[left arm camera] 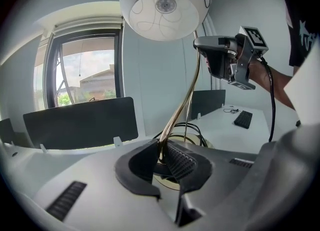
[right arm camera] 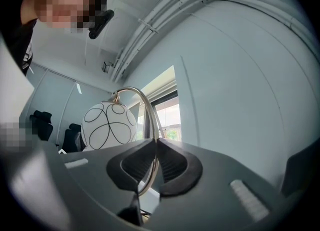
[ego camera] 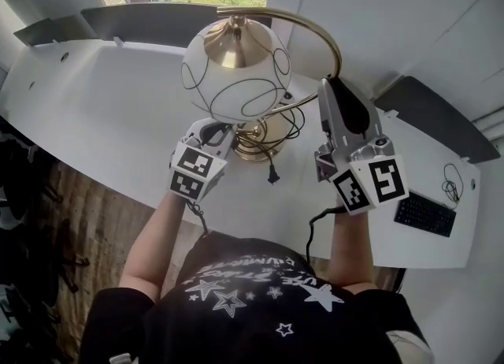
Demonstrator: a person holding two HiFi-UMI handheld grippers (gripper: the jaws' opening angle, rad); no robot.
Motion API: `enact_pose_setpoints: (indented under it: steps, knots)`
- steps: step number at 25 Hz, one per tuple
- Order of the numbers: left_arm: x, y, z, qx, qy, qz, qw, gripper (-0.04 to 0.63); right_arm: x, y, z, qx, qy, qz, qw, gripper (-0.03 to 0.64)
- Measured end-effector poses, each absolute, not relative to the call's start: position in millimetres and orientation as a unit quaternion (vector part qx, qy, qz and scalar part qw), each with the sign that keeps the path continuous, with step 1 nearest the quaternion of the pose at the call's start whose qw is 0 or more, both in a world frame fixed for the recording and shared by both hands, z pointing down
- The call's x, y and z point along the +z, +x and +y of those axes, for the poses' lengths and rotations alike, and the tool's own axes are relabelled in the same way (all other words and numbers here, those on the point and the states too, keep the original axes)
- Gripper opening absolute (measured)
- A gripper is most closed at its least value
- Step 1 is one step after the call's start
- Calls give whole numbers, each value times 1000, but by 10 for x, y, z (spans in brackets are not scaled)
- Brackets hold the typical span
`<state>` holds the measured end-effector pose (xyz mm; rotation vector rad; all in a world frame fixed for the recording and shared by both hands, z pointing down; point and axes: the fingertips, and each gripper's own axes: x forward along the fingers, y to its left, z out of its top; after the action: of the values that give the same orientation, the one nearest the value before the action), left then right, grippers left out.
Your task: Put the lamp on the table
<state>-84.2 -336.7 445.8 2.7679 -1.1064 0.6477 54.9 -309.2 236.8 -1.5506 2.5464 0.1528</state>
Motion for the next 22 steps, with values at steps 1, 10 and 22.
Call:
enact_pose_setpoints:
  steps: [1,10,22]
  knots:
    - [4484,-754,-3525,214,911,-349,44,43,2394,628,-3213,50,-528,844,75,31]
    - [4624,-277,-4337,225,933,-278,35,43,2515,1018,-3816,41,-581,810,60,31]
    - [4691,-113,-4555,220,936,-272,36,43,2554,1114,-3964,46,-593,803,50,31]
